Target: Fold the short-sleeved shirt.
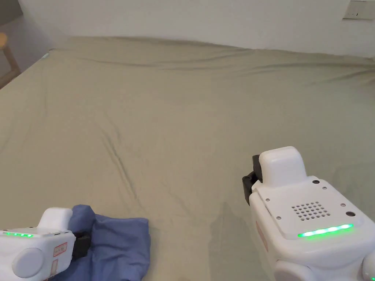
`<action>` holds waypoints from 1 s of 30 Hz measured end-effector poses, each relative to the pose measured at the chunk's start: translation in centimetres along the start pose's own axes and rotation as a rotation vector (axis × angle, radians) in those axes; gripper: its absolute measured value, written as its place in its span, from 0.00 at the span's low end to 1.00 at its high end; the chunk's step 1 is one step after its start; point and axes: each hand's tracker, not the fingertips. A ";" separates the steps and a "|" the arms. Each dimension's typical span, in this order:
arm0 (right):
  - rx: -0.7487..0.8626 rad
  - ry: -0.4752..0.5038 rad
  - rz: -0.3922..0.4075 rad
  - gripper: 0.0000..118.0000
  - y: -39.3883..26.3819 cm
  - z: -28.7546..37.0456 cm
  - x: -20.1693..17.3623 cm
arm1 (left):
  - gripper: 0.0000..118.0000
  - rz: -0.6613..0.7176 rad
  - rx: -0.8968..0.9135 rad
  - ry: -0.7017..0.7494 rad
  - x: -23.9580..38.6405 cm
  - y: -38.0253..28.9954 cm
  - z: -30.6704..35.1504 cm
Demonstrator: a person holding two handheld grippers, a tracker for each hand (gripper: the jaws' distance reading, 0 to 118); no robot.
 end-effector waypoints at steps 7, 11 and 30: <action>-0.007 0.015 0.009 0.02 0.4 -1.1 -2.0 | 0.27 -0.057 -0.003 0.190 -7.8 0.1 -0.1; -0.032 0.025 0.022 0.02 0.2 -2.0 -2.8 | 0.27 -0.075 -0.029 0.274 -13.2 0.7 -0.8; -0.097 0.034 0.020 0.02 0.6 -4.4 -2.8 | 0.96 -0.098 -0.031 0.667 -26.1 6.2 -0.8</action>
